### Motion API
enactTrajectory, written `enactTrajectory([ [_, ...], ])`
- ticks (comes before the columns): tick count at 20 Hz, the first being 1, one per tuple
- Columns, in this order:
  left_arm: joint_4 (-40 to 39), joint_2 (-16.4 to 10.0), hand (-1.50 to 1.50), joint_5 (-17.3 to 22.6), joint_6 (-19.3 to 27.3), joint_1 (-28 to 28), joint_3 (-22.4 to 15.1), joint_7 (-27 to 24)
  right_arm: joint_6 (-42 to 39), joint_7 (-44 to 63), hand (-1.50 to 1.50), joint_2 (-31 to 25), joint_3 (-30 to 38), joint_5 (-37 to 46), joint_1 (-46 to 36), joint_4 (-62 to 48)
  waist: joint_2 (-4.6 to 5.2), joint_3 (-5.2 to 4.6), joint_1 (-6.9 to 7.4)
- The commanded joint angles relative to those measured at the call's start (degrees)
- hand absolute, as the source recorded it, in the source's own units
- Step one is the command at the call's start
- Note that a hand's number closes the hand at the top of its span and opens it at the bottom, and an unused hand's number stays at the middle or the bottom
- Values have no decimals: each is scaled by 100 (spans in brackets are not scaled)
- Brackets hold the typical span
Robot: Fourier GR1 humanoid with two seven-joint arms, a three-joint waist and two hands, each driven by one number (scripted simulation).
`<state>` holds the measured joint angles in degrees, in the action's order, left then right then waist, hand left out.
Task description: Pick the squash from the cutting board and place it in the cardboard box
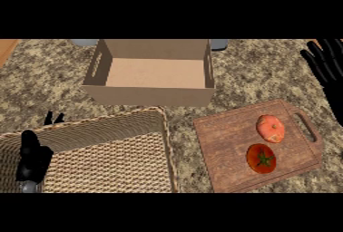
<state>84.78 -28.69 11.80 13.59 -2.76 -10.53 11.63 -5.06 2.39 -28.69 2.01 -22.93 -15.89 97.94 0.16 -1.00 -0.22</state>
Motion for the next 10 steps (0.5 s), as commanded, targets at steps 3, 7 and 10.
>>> enactTrajectory([
  [3, 254, -316, 0, -61, 342, 345, -118, -335, 117, -185, -150, 272, 257, -42, -751, -563, -2, 101, 75],
  [7, 658, -760, 0, 639, 653, 188, -549, -442, 328, -147, -150, -1212, 92, 1968, -191, -1064, 49, -59, -114],
  [10, 578, -810, 0, 665, 962, 278, -929, -909, 1788, -669, -150, 445, 573, 1528, -20, -1832, 60, 109, 59],
])
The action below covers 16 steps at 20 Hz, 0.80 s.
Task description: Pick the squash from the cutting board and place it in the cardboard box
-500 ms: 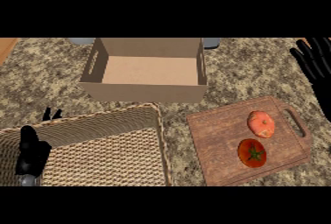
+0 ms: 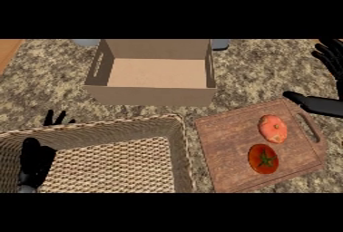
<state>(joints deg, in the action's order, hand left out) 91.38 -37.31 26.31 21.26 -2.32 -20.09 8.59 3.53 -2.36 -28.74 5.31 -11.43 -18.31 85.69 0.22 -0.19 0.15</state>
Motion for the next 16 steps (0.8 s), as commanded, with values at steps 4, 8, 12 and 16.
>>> enactTrajectory([
  [4, -300, 104, 0, -770, 675, 474, -367, -888, 732, -1190, -150, 808, 423, 77, 348, -799, 12, 29, -60],
  [8, -293, -216, 0, -348, 927, 582, -659, -920, 68, -966, -150, -228, 136, 682, 306, -1050, 2, 21, -67],
  [12, -297, -599, 0, 113, 988, 491, -796, -1323, -410, -650, -150, -1144, -302, 1420, 531, -941, -30, 7, -104],
  [16, -269, -721, 0, 352, 1217, 670, -1159, -1378, -1313, 12, -150, -1828, -847, 1798, 201, -1080, 7, 4, -5],
])
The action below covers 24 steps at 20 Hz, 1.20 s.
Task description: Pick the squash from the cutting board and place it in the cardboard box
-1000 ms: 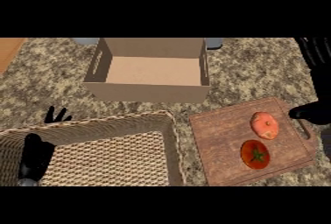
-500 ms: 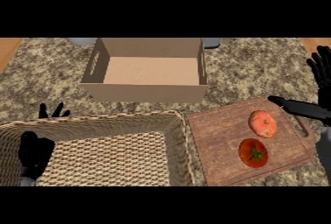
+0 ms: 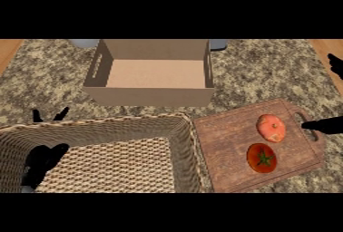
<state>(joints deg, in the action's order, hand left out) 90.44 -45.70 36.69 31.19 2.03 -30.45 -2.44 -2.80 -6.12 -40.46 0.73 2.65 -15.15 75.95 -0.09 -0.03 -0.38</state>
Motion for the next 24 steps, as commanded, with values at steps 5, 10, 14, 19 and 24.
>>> enactTrajectory([
  [5, -22, -154, 0, -437, 550, 421, -361, -187, -1704, 1404, -150, -1004, -1074, 560, -255, 466, 10, -11, 30],
  [10, -181, -29, 0, -501, 911, 380, -687, -386, -2147, 2106, -150, -888, -1232, 401, 121, 1135, -13, -6, -66],
  [14, -610, 204, 0, -397, 557, 534, -647, -545, -2062, 2446, -150, -507, -1271, 771, -151, 867, 17, -1, 5],
  [19, -697, 271, 0, -355, 572, 783, -735, -512, -1822, 3408, -150, 92, -1577, 1154, -136, 1352, 16, -3, -9],
  [24, -478, 140, 0, -530, 622, 694, -615, -291, -2172, 3081, -150, 8, -1291, 1343, 71, 1074, 10, 2, 23],
])
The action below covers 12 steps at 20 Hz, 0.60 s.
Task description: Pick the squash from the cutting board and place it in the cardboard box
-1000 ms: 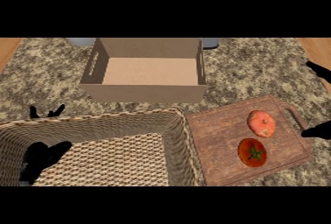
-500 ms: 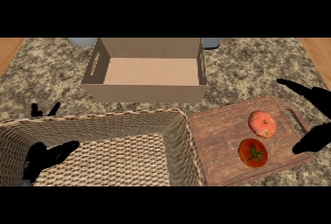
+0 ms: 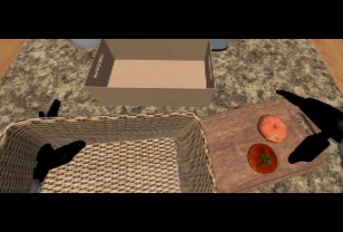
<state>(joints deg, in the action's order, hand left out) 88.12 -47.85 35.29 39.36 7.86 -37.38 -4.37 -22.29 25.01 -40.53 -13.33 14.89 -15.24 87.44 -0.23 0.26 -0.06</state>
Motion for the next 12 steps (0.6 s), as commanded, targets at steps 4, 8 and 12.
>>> enactTrajectory([
  [4, 190, 172, 0, -417, -127, 34, 59, 175, -20, -381, -150, 191, 118, 566, 178, -501, 24, -22, 18],
  [8, -494, 446, 0, -426, -539, 127, 271, -122, -11, -336, -150, 593, 78, 847, 38, -602, 30, -26, 14],
  [12, -167, 283, 0, -428, -479, -145, 338, -178, -133, -529, -150, 464, 420, 802, 235, -429, 20, -26, 17],
])
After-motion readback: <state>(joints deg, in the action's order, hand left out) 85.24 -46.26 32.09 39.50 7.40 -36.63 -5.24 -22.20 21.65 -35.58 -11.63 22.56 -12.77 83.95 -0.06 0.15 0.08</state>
